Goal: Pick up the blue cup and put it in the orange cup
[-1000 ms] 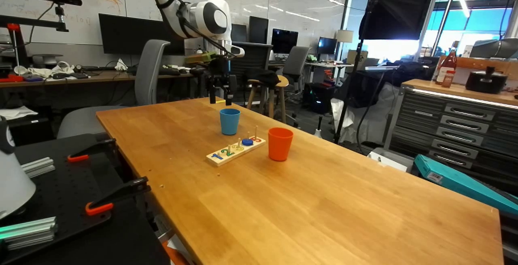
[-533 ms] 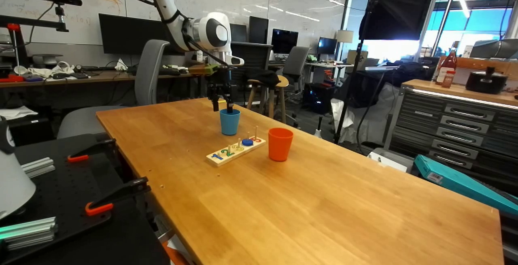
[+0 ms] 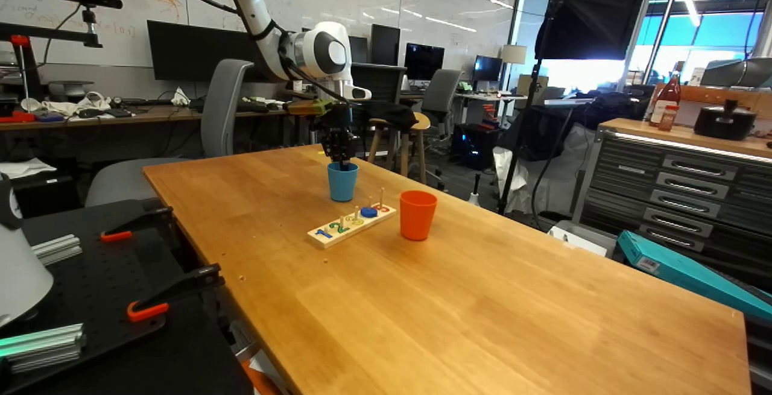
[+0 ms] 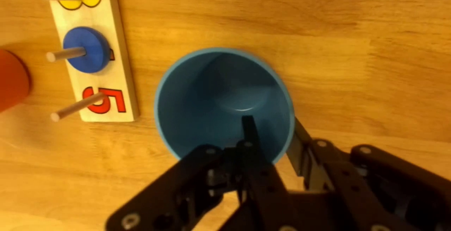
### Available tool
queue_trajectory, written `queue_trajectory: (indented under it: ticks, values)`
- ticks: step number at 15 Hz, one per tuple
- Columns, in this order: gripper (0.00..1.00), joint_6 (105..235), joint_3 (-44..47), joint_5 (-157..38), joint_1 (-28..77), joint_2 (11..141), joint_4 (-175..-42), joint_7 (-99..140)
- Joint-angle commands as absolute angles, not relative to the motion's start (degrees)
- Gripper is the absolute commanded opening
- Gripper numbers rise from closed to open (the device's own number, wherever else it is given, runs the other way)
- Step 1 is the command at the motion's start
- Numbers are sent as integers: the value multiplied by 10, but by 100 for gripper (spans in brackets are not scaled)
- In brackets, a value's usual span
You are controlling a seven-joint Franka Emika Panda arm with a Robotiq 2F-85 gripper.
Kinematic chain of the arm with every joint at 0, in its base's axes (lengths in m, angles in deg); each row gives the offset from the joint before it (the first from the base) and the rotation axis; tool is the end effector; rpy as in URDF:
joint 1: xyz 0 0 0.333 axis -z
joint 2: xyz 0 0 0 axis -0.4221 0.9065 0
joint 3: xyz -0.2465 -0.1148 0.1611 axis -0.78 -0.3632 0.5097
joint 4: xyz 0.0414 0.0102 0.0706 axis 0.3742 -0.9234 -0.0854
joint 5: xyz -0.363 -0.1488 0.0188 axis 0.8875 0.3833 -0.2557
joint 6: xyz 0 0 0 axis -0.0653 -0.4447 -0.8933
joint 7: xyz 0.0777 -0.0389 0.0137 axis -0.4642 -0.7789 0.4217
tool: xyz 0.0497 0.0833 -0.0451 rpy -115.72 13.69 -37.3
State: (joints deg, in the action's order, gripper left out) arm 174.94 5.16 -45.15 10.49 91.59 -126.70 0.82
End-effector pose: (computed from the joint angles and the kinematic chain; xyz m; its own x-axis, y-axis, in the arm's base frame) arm 0.5990 0.1484 0.1875 0.9982 0.0599 0.0048 0.0577 -0.9783 0.1991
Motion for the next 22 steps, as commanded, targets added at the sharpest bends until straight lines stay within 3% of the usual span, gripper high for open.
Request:
queue_trajectory:
  ticks: [1,22]
  values:
    - [1,1753,31,-454,99,925,-1252,4]
    - [2,1551,-55,-444,199,870,-1155,-8]
